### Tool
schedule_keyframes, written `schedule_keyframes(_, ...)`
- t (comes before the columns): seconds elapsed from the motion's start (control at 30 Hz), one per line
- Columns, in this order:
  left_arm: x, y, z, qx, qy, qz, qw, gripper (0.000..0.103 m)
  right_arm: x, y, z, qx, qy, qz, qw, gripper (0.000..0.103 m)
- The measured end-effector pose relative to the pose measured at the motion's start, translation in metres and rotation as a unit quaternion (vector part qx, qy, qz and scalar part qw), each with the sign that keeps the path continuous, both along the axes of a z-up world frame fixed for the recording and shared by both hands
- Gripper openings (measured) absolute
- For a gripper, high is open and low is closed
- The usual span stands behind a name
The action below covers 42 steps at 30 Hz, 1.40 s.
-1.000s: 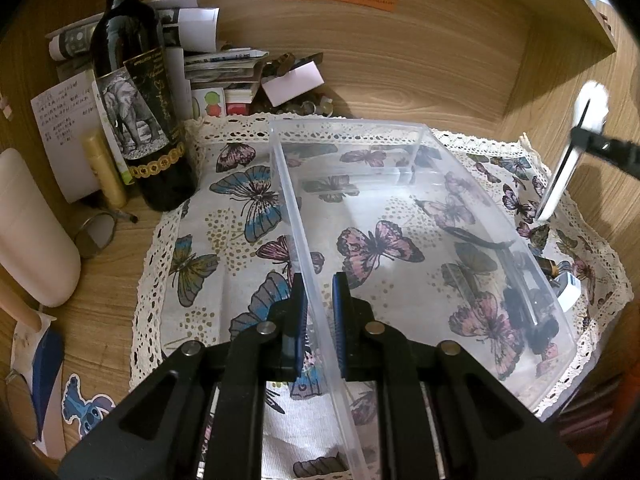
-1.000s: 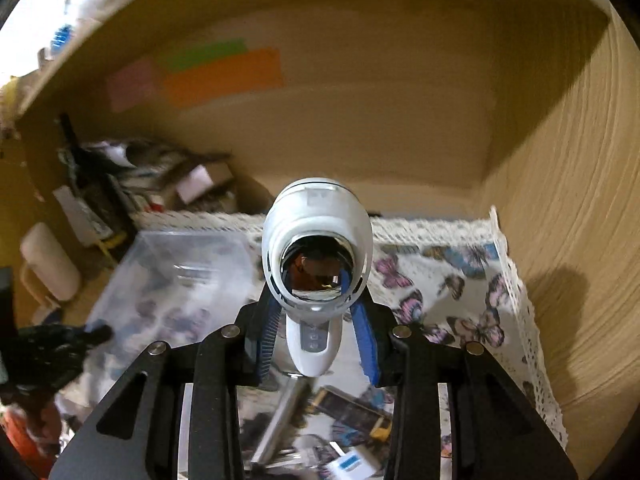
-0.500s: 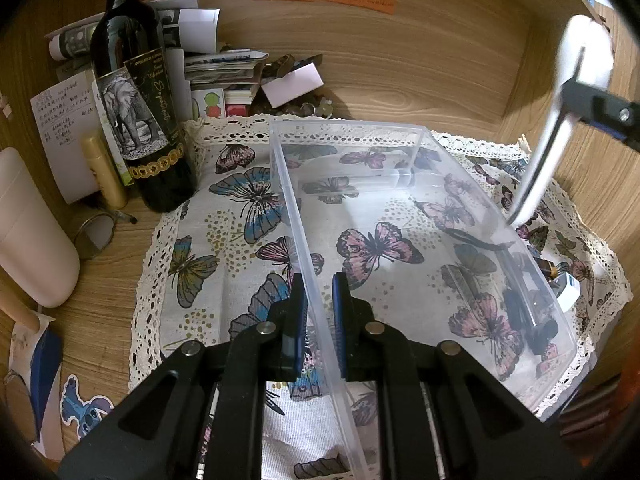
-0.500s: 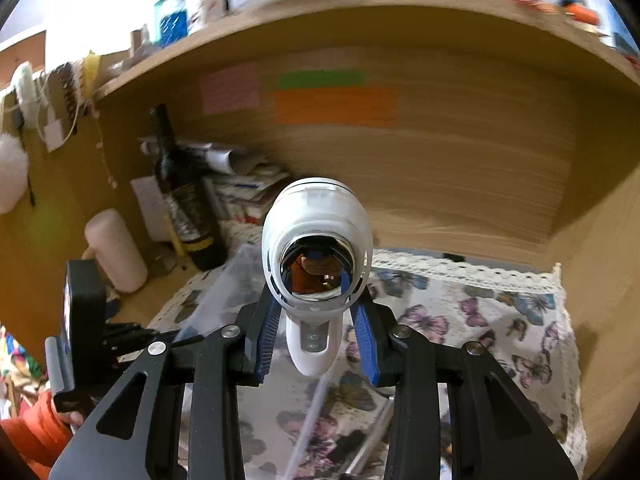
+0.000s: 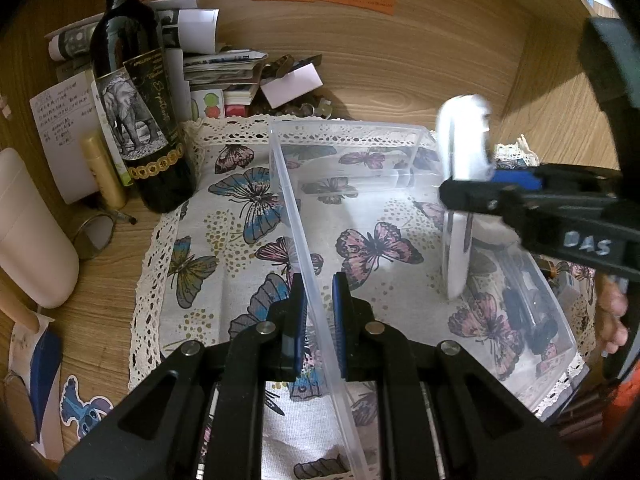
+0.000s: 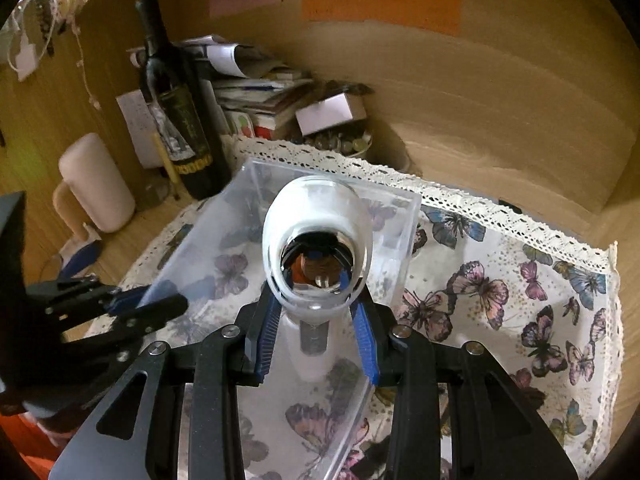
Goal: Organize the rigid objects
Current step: 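Carry the white device into the clear box and release it with the right gripper, then grasp the black mesh ball with the right gripper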
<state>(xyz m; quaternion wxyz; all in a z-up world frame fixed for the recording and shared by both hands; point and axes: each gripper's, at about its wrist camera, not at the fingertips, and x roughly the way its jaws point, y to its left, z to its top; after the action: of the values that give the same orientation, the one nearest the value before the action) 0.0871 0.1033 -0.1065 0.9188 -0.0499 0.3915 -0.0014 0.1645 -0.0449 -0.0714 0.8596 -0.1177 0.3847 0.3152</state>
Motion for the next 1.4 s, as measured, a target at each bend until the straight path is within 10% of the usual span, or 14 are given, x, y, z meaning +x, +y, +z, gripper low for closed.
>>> schedule_keyframes(0.3,0.0,0.001,0.0,-0.001,-0.001,-0.002,1.0,0.013,0.019,0.017,-0.026,-0.036,0.044,0.007,0.998,0.033)
schedule_keyframes(0.7,0.0,-0.001,0.001,0.003,-0.001,0.0,1.0,0.013,0.001,-0.004,0.01,-0.009,-0.02,-0.003,1.0,0.041)
schedule_keyframes(1.07,-0.001,-0.002,0.0,0.009,-0.002,-0.002,1.0,0.013,-0.004,-0.089,0.041,-0.012,-0.079,-0.119,0.99,0.05)
schedule_keyframes(1.4,-0.001,-0.002,0.0,0.01,-0.001,-0.002,0.9999,0.013,0.016,-0.15,-0.006,-0.044,-0.013,-0.203,0.978,0.05)
